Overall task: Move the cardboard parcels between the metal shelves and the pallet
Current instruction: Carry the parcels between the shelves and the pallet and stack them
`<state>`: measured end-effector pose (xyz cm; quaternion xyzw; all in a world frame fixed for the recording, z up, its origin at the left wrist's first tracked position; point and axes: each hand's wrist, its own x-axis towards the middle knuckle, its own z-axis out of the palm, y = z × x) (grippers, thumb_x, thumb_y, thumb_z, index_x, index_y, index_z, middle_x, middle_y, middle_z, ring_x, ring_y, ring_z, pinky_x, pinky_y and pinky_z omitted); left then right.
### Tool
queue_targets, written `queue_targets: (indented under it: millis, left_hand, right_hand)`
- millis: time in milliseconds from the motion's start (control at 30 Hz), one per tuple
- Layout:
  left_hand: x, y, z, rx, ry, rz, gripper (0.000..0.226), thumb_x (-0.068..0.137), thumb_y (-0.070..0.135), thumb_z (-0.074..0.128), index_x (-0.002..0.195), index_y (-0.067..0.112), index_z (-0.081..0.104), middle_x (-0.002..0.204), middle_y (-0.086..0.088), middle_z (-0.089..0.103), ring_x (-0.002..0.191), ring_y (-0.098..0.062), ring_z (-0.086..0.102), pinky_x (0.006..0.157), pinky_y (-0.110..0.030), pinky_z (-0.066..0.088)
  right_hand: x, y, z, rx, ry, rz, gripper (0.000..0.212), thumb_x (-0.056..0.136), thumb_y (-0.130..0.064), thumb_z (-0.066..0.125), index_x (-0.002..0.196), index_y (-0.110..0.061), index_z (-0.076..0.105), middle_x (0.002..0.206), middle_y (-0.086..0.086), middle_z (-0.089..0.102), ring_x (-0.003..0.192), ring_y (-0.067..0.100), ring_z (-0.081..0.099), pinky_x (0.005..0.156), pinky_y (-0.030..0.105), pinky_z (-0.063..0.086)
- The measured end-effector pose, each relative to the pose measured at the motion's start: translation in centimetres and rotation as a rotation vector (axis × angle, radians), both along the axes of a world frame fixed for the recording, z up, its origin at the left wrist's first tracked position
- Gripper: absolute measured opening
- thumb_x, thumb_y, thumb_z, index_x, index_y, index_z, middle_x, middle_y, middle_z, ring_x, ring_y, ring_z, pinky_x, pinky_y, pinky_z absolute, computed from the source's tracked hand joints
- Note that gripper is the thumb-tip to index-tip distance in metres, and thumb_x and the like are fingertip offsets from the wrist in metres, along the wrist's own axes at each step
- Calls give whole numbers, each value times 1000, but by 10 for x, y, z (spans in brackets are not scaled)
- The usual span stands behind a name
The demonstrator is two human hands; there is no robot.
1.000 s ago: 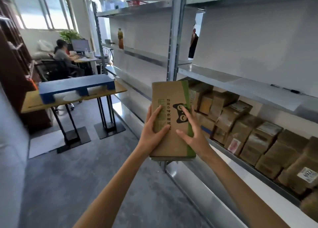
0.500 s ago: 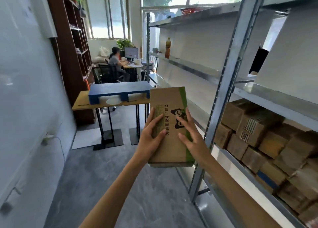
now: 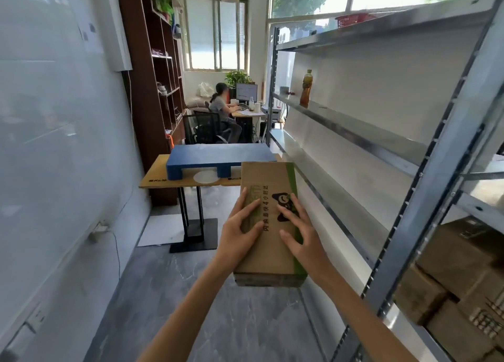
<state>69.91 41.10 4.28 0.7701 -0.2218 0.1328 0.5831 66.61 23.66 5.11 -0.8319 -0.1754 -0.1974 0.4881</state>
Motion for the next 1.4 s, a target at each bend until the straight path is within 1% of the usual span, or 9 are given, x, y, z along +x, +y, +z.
queue_targets:
  millis: [233,633,833,900,967,1100,1233,1333,1400]
  left_hand:
    - [120,23,-5,8,28,33,51,90,16,65,138,21,50,155,22,19,141,-1,24,111,-38,39]
    - [314,59,2,11,37,36,54,88,13,68,139,16,49,156,14,24,142,-3,24,113,-29,35]
    - [400,55,-7,35,59,33,56,88,14,67,140,19,48,156,18,21,142,-4,24,110,-24,36]
    - [435,50,-9,34,56,50,56,88,13,67,140,18,48,156,16,22,140,-1,24,103,-9,35]
    - [473,46,-12,23,72,55,56,87,11,68,139,17,49,156,14,24,138,0,25,94,2,32]
    - [556,36,-14,33,86,67,56,87,12,68,139,18,49,155,15,24,137,0,26,99,-2,32]
    - [628,32,-3,42,91,86,56,87,11,68,139,17,49,155,14,25,133,5,25,97,1,30]
    - [673,40,-3,33,114,129,56,87,10,68,139,15,49,156,11,24,138,1,24,100,-2,30]
    - [695,49,-8,31,125,161,57,87,12,68,140,15,47,158,9,22,141,-3,22,107,-10,27]
  right_hand:
    - [123,22,-3,5,33,17,47,92,-4,55,134,-24,44,153,-10,17,120,-32,16,88,-5,30]
    - [323,58,-11,118,85,-11,43,94,-6,52,132,-27,51,151,-23,20,128,-20,21,97,6,36]
    - [408,57,-20,104,83,-37,42,93,-4,53,131,-21,52,151,-17,21,119,-30,19,87,-4,33]
    - [445,54,-23,102,74,-30,42,92,-3,54,130,-23,53,151,-17,22,128,-18,22,96,3,35]
    - [487,50,-26,136,90,-31,43,91,-3,54,130,-22,54,152,-14,25,136,-1,25,108,25,37]
    - [574,36,-34,167,100,-16,49,91,-3,54,132,-28,52,152,-16,26,138,6,29,109,41,39]
    - [651,33,-29,237,128,-13,56,89,-10,55,134,-41,42,156,-12,16,140,11,26,109,42,39]
    - [698,42,-27,317,193,-4,55,89,-13,55,137,-36,39,156,-7,17,138,6,25,108,26,36]
    - [727,51,-28,326,221,19,50,89,-17,55,136,-29,45,154,-6,26,139,10,29,111,34,36]
